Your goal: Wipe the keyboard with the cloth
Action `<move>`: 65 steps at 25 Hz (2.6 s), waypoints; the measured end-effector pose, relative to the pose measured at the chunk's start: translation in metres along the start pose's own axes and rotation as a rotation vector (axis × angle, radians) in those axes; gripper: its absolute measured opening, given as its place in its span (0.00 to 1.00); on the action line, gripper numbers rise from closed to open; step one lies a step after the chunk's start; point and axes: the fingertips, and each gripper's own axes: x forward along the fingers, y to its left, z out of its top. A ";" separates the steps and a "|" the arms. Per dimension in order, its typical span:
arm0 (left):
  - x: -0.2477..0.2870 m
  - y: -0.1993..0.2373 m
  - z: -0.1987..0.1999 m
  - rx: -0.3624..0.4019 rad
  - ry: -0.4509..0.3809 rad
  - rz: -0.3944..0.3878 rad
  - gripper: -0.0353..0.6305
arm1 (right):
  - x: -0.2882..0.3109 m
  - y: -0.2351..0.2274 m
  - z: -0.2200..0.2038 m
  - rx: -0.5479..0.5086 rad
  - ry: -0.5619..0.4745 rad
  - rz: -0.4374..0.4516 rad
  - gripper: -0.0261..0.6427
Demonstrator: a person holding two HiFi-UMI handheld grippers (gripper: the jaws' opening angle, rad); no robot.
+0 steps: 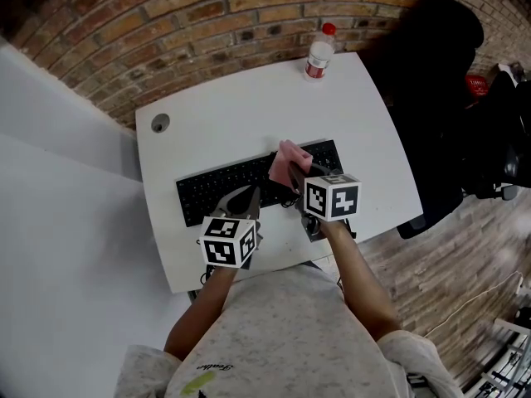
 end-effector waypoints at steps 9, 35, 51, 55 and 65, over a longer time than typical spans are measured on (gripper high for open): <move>0.018 -0.019 0.004 -0.001 -0.002 0.017 0.05 | -0.010 -0.035 0.007 0.018 -0.001 -0.001 0.08; 0.049 -0.049 0.008 -0.011 -0.006 0.101 0.05 | -0.027 -0.104 0.013 0.025 0.016 0.013 0.08; 0.042 -0.051 0.006 -0.013 -0.014 0.086 0.05 | -0.046 -0.120 0.020 0.045 -0.041 -0.038 0.08; 0.033 -0.044 0.006 -0.012 -0.022 0.075 0.05 | -0.055 -0.103 0.028 0.054 -0.085 -0.025 0.08; -0.011 -0.007 -0.005 -0.030 -0.040 0.091 0.05 | -0.057 -0.025 0.033 0.007 -0.147 0.035 0.08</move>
